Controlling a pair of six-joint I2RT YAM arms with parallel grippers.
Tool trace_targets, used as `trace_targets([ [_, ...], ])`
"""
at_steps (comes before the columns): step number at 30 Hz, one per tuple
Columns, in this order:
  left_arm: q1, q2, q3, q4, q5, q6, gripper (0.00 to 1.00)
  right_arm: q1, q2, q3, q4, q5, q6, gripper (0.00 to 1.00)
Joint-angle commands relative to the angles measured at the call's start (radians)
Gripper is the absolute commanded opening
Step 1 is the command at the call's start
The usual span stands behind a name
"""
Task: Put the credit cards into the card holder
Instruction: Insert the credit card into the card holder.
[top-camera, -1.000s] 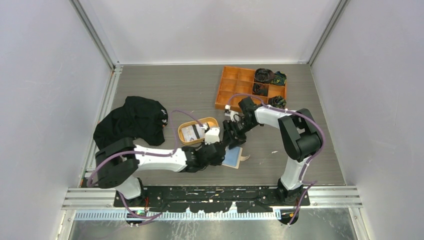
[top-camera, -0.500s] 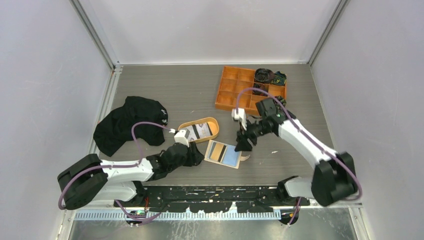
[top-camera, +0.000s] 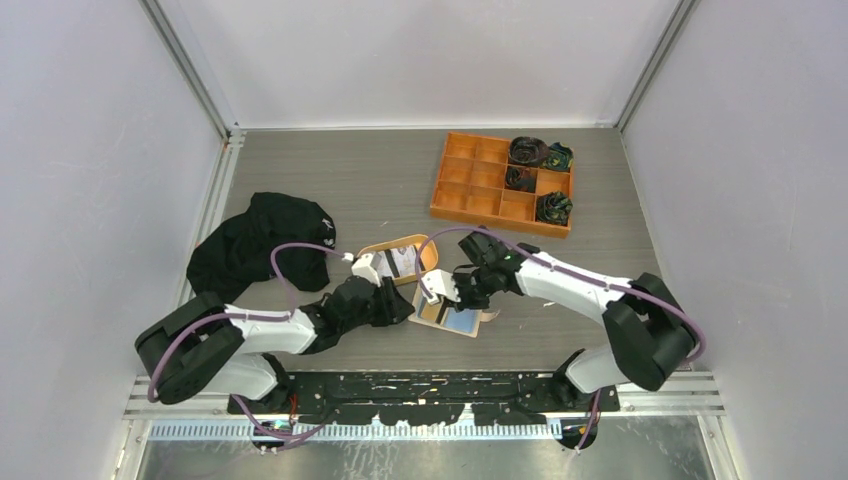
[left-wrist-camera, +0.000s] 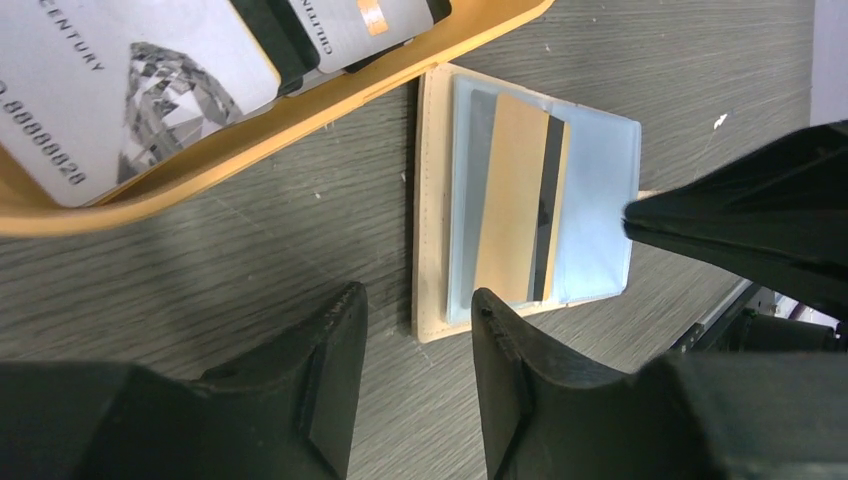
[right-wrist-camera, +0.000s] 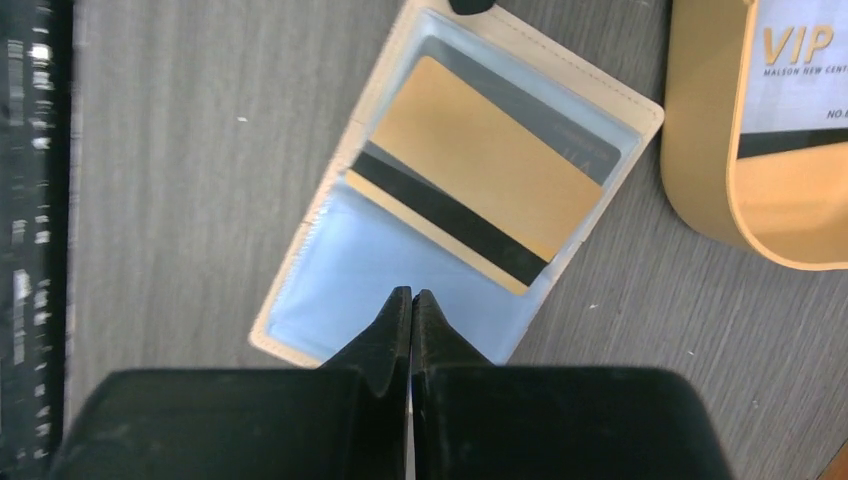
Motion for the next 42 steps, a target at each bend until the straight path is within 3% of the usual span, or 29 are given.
trace_targets([
  [1,0.005,0.052,0.037,0.056,0.014,-0.02,0.43,0.017,0.06,0.016,0.137,0.139,0.041,0.01],
  [19,-0.025,0.214,0.023,0.224,0.115,-0.091,0.32,0.134,0.158,0.003,0.317,0.246,0.167,0.01],
  [24,-0.038,0.197,0.002,0.234,0.09,-0.109,0.31,0.128,0.103,0.019,0.266,0.239,0.171,0.02],
  [30,-0.055,0.133,-0.045,0.232,0.014,-0.133,0.3,0.009,-0.055,0.053,0.05,0.022,0.18,0.21],
  [35,-0.136,0.092,-0.052,0.241,-0.055,-0.124,0.29,-0.07,-0.126,0.093,-0.075,-0.159,0.159,0.36],
  [42,-0.2,-0.087,-0.068,0.198,-0.142,0.027,0.31,-0.14,-0.191,0.141,-0.143,-0.183,0.188,0.48],
])
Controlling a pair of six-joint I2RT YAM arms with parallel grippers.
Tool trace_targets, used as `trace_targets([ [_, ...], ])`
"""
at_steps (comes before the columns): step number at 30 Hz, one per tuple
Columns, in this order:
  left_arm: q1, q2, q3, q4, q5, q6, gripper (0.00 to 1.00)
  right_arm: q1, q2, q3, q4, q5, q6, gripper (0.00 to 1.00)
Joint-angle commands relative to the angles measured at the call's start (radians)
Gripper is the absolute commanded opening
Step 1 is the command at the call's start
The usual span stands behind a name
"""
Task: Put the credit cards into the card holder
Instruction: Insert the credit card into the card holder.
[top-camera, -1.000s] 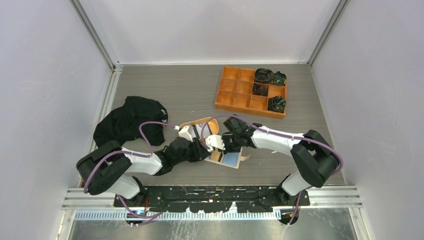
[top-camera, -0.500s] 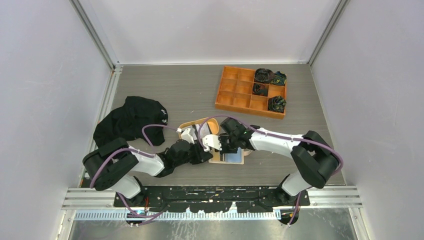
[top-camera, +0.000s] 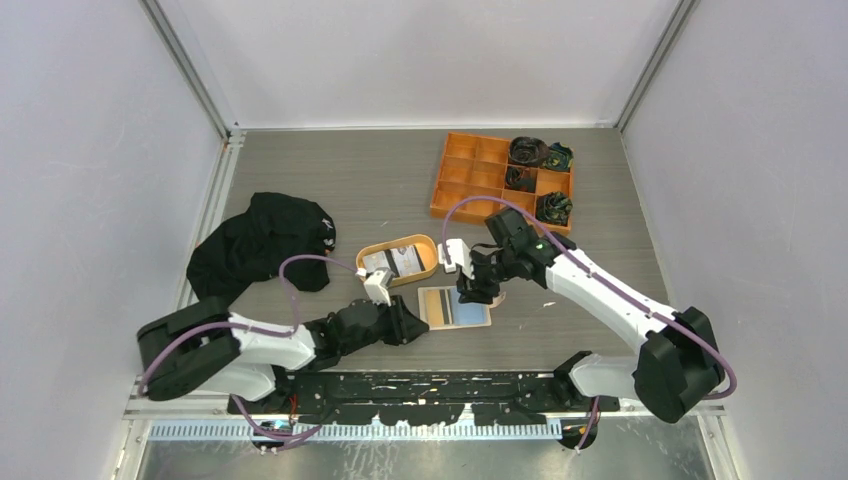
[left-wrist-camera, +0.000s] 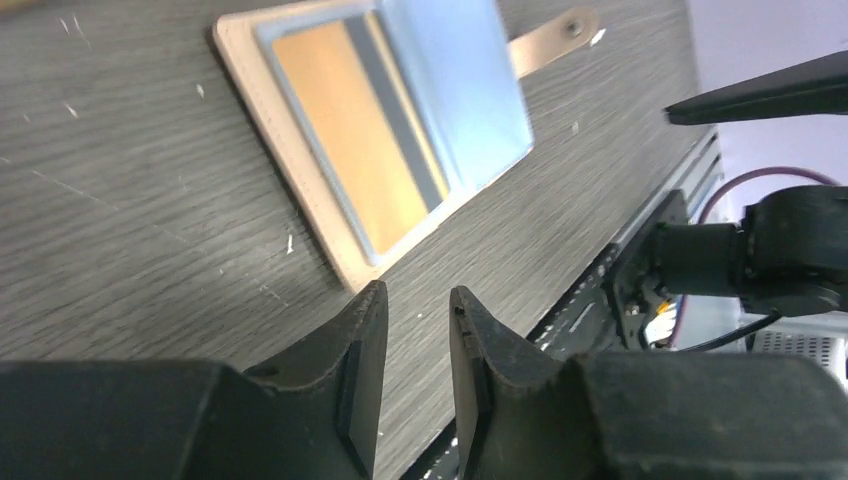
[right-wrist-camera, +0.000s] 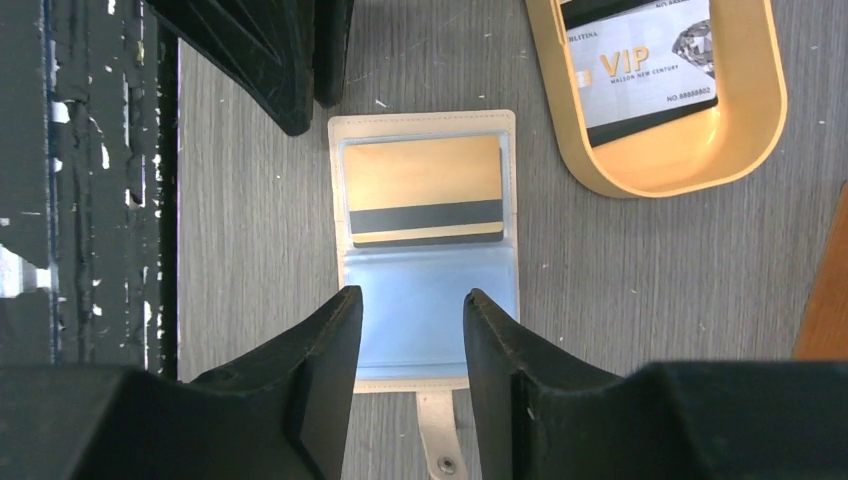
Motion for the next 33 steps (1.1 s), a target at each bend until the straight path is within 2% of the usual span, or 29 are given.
trace_targets([
  [1,-0.006,-0.169,-0.021,-0.046,-0.111,0.114,0.31,-0.05,-0.05,0.073,-0.066,-0.064,0.049,0.49],
  [6,-0.006,-0.448,0.002,-0.33,-0.185,0.225,0.38,-0.102,-0.085,0.094,-0.061,-0.06,0.126,0.56],
  [8,-0.004,-0.559,0.02,-0.433,-0.234,0.27,0.5,-0.113,-0.092,0.097,-0.044,-0.051,0.174,0.63],
  [12,-0.001,-0.729,0.038,-0.559,-0.325,0.351,0.72,-0.127,-0.094,0.114,-0.032,-0.04,0.238,0.67],
  [16,0.007,-0.805,0.069,-0.645,-0.377,0.41,0.81,-0.136,-0.1,0.131,-0.034,-0.034,0.267,0.71],
  [20,0.031,-0.779,0.108,-0.648,-0.349,0.435,0.82,-0.141,-0.113,0.145,-0.035,-0.026,0.278,0.78],
  [23,0.075,-0.696,0.154,-0.632,-0.279,0.439,0.82,-0.141,-0.113,0.163,-0.036,-0.009,0.304,0.83],
  [25,0.12,-0.623,0.188,-0.613,-0.211,0.438,0.82,-0.142,-0.107,0.18,-0.037,-0.007,0.335,0.9],
  [26,0.149,-0.584,0.204,-0.604,-0.169,0.432,0.82,-0.141,-0.097,0.19,-0.039,-0.017,0.359,0.98],
  [27,0.177,-0.531,0.22,-0.594,-0.116,0.424,0.82,-0.141,-0.086,0.203,-0.04,-0.037,0.385,0.99],
  [30,0.26,-0.418,0.255,-0.553,-0.01,0.397,0.81,-0.141,-0.032,0.226,0.002,-0.078,0.53,1.0],
  [33,0.318,-0.311,0.299,-0.552,0.029,0.372,0.79,-0.146,0.027,0.249,0.0,-0.057,0.611,1.0],
])
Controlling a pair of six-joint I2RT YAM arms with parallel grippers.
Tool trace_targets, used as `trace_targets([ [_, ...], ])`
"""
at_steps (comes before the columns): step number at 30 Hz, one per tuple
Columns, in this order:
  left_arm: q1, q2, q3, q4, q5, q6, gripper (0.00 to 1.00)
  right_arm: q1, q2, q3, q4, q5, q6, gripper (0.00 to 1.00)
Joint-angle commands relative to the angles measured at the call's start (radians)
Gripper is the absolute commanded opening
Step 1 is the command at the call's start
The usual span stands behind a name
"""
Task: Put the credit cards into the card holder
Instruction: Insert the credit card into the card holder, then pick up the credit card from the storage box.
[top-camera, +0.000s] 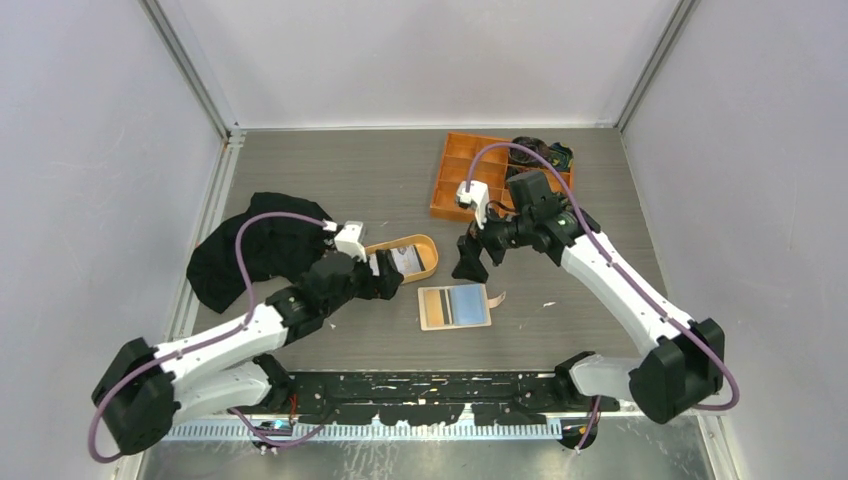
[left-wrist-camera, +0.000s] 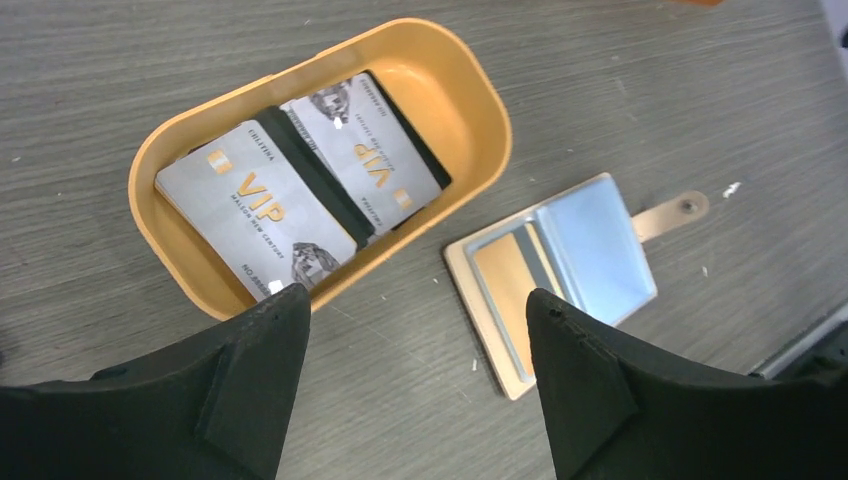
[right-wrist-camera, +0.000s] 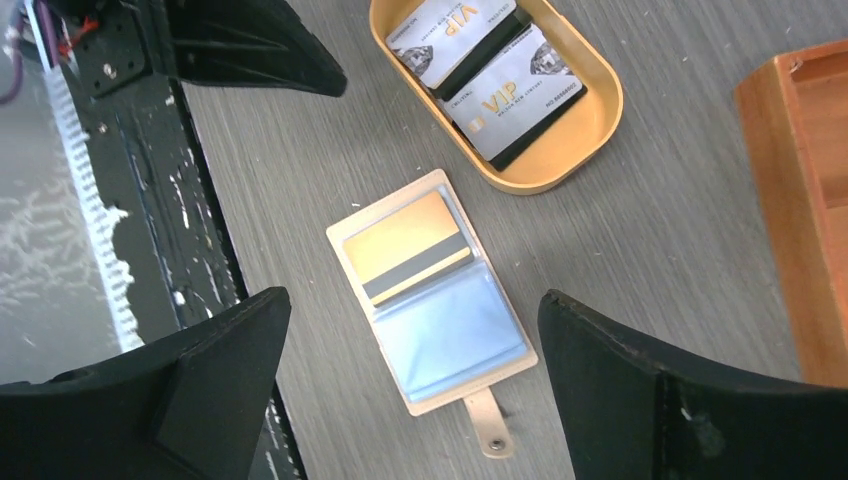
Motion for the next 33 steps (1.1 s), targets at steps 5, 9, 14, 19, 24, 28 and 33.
trace_targets([
  [5,0.086,0.241,0.202,-0.096,0.008,-0.074,0.75,-0.043,0.098,0.05,0.068,-0.022,0.227,1.0],
  [9,0.089,0.236,0.21,-0.136,-0.053,-0.046,0.75,-0.046,0.122,0.037,0.14,-0.016,0.3,0.99],
  [14,0.129,0.12,0.147,-0.105,-0.064,0.038,0.77,-0.044,0.321,0.207,0.007,-0.179,0.203,0.99],
  [19,0.266,0.018,0.046,-0.078,0.067,-0.017,0.77,0.031,0.484,0.346,0.086,-0.058,0.355,1.0],
  [24,0.398,-0.057,-0.086,0.016,0.195,-0.105,0.76,0.1,0.501,0.277,0.427,0.102,0.627,0.99],
  [28,0.437,-0.102,-0.136,0.041,0.204,-0.146,0.73,0.121,0.596,0.322,0.511,0.047,0.807,0.99],
  [33,0.44,-0.086,-0.165,0.073,0.205,-0.19,0.71,0.186,0.672,0.366,0.444,0.129,0.809,0.99],
])
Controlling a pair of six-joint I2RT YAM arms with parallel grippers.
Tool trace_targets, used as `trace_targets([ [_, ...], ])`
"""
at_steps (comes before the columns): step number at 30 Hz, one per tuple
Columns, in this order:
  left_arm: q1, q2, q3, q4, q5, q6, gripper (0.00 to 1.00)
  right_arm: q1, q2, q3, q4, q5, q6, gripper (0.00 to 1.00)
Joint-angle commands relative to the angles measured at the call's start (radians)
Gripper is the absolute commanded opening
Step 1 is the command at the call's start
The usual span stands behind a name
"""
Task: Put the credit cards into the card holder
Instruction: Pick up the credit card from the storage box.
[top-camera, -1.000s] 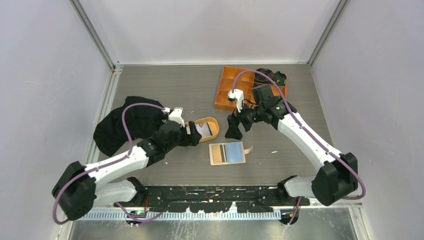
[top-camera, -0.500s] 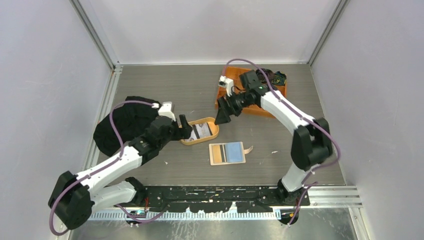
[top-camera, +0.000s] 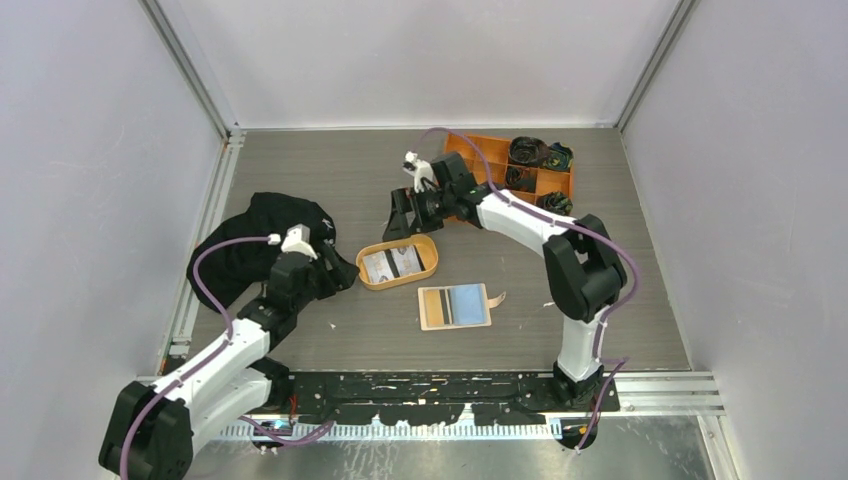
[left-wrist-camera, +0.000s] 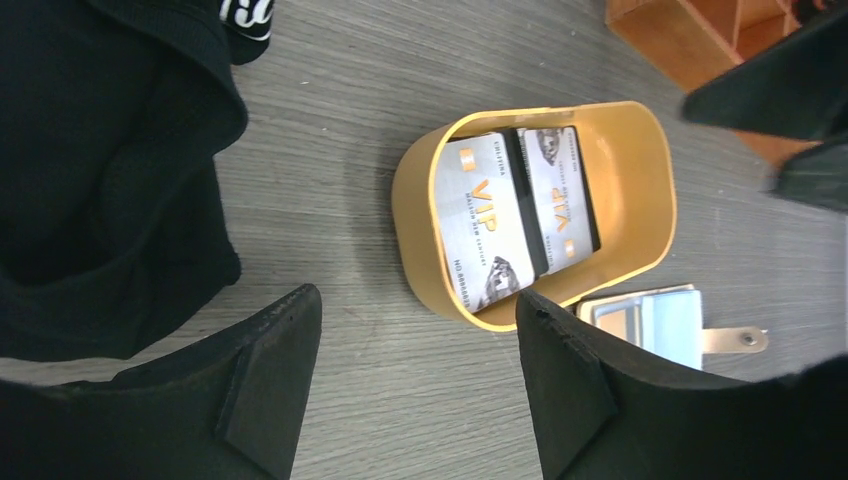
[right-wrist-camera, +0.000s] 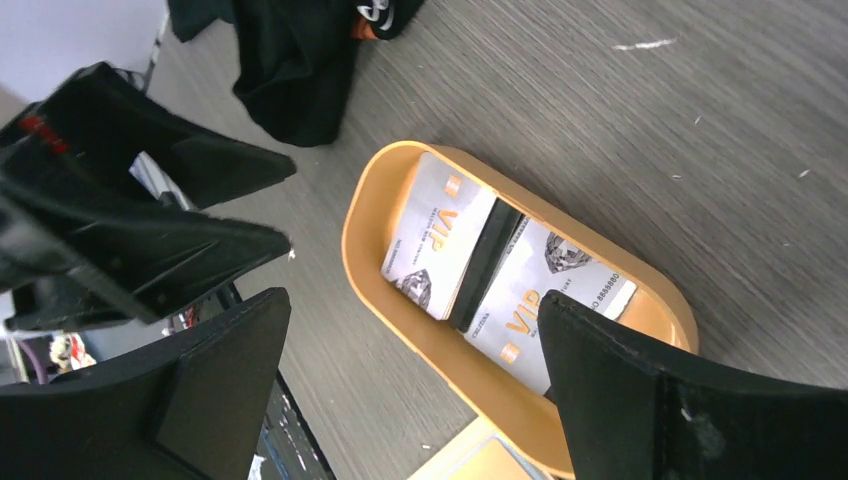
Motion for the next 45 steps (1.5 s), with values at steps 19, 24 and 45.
trace_targets([
  [19,0.01,0.232,0.02,0.247,0.133,-0.101,0.39,0.089,0.16,0.08,-0.021,0.156,0.195,0.6],
  [24,0.009,0.256,0.028,0.257,0.149,-0.103,0.32,0.088,0.197,0.104,-0.025,0.137,0.225,0.57],
  [45,0.01,0.302,0.03,0.307,0.223,-0.108,0.11,0.087,0.206,0.078,0.129,-0.097,0.441,0.42],
])
